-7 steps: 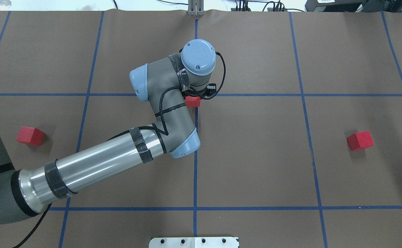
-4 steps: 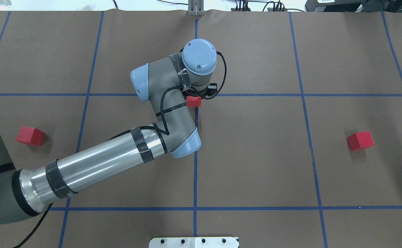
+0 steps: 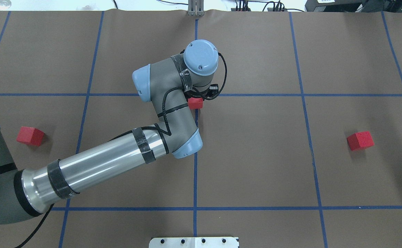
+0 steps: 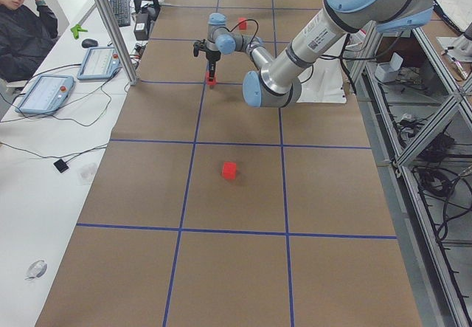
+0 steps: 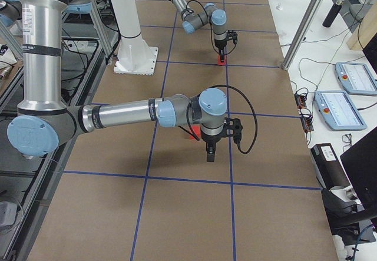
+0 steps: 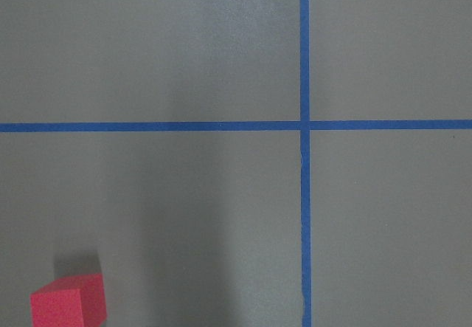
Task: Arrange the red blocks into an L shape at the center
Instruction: 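Carry the red cube farther out and lower it at the grid center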
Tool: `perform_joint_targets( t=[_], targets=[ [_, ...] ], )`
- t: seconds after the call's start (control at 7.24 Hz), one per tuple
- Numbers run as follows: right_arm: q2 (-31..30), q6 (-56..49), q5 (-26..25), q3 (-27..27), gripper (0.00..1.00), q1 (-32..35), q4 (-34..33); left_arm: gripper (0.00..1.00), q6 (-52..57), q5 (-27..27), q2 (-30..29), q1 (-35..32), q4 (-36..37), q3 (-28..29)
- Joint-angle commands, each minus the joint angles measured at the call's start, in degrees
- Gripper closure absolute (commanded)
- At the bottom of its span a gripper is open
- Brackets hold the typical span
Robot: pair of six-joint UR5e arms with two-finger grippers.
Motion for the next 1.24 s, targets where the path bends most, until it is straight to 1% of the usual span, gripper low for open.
perform_joint_targets(
  t=[0.0,0.14,0.28,0.41,0.69,0.97,1.11],
  targets=[
    [0.0,0.0,-0.1,0.0,0.01,0.0,0.0,1.00,-0.3,-0.2,-0.1,0.2,-0.1,0.3],
    [0.3,0.0,-0.2,-0.2,0.01,0.0,-0.1,0.93,-0.3,-0.2,-0.1,0.3,-0.1,0.3],
    [0.3,0.0,-0.2,-0.2,0.01,0.0,-0.1,0.78,-0.2,-0.2,-0.1,0.4,-0.2,0.4],
    [0.3,0.0,-0.2,-0.3,0.01,0.0,-0.1,0.56,-0.1,-0.2,-0.1,0.9,-0.5,0.6],
    [0.6,0.0,-0.2,-0.3,0.01,0.0,-0.2,0.35,-0.2,-0.2,0.0,1.3,-1.3,0.9],
    [1.2,0.1,-0.3,-0.1,0.01,0.0,-0.2,0.01,-0.2,-0.1,-0.1,1.2,-1.4,0.5],
    [3.0,0.5,-0.5,-0.5,0.01,0.0,-0.6,0.01,-0.2,-0.1,-0.1,1.0,-1.4,0.4]
  ],
)
